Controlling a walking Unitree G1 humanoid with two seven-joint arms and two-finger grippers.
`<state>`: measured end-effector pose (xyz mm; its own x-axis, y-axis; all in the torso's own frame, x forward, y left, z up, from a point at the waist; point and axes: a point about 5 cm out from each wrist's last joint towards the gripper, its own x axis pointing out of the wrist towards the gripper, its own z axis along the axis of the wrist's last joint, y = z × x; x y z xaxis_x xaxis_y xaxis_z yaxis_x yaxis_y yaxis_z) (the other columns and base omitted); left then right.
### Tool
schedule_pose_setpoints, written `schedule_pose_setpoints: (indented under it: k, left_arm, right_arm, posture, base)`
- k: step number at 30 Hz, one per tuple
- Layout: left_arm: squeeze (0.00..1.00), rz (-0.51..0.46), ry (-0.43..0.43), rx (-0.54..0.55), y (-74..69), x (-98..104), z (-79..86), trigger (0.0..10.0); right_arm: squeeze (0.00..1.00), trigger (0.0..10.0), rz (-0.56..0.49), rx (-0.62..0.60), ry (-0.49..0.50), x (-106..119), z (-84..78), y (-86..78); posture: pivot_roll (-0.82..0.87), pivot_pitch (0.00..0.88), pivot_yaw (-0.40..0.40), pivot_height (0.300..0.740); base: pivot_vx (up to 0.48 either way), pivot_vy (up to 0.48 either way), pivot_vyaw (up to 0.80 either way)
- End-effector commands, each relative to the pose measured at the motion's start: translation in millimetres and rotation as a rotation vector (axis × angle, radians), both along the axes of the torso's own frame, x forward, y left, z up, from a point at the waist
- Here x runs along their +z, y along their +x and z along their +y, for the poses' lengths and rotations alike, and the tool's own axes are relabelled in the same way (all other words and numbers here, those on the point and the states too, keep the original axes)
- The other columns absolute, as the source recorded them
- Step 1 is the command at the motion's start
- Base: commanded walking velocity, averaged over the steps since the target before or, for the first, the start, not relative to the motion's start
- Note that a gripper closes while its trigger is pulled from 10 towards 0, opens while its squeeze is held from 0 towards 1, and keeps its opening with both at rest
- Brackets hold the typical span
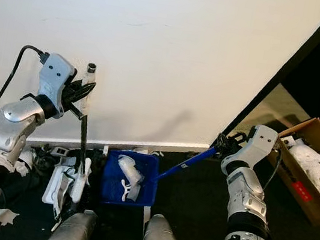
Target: Sweep floor
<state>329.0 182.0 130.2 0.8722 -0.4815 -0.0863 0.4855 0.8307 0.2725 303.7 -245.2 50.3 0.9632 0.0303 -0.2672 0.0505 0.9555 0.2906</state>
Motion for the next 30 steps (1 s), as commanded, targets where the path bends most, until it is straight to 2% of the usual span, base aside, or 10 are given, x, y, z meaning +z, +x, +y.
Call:
schedule_pose_setpoints:
  k: [1,5,7,9,12,14,17,22,30]
  left_arm:
    - [0.0,-0.017,0.014,0.0,0.3,2.9,2.9,10.0]
    - [0.0,-0.044,0.019,0.002,2.2,11.6,8.0,10.0]
    - [0.0,-0.062,0.049,0.0,3.0,15.5,11.9,10.0]
    - [0.0,-0.062,0.049,0.0,3.0,15.5,11.9,10.0]
    - [0.0,-0.08,0.093,0.002,5.5,19.9,19.8,10.0]
    - [0.0,-0.085,0.104,0.002,6.9,21.9,21.9,10.0]
    - [0.0,-0.091,0.117,0.01,11.7,23.4,22.1,10.0]
    - [0.0,-0.093,0.121,0.038,20.4,19.5,16.2,10.0]
    - [0.0,-0.051,0.096,0.033,28.6,2.1,-8.0,10.0]
  right_arm:
    - [0.0,10.0,0.0,0.03,-0.014,0.5,1.2,-1.1]
    - [0.0,10.0,0.011,0.053,-0.062,3.4,-8.2,-2.3]
    - [0.0,10.0,0.019,0.063,-0.107,6.7,-17.7,-3.2]
    - [0.0,10.0,0.019,0.063,-0.107,6.7,-17.7,-3.2]
    - [0.0,10.0,0.014,0.036,-0.164,20.9,-43.1,-3.7]
    - [0.0,10.0,0.001,0.009,-0.181,29.2,-54.4,-3.6]
    - [0.0,10.0,-0.006,-0.033,-0.193,32.4,-61.1,-3.7]
    - [0.0,10.0,0.021,-0.067,-0.208,23.7,-54.0,-2.3]
    - [0.0,10.0,0.03,-0.06,-0.193,15.4,-32.8,3.7]
  posture:
    - [0.02,0.075,0.029,0.74]
    - [0.02,0.075,0.028,0.74]
    - [0.03,0.072,0.027,0.74]
    - [0.03,0.072,0.027,0.74]
    - [0.02,0.074,0.031,0.74]
    - [0.02,0.075,0.034,0.74]
    - [0.02,0.078,0.038,0.74]
    - [0.03,0.092,0.036,0.74]
    - [-0.01,0.141,0.037,0.74]
  base:
    - [0.0,0.0,0.0]
    - [0.0,0.0,0.0]
    - [0.0,0.0,0.0]
    - [0.0,0.0,0.0]
    - [0.0,0.0,0.0]
    - [0.0,0.0,0.0]
    - [0.0,0.0,0.0]
    - [0.0,0.0,0.0]
    - [0.0,0.0,0.0]
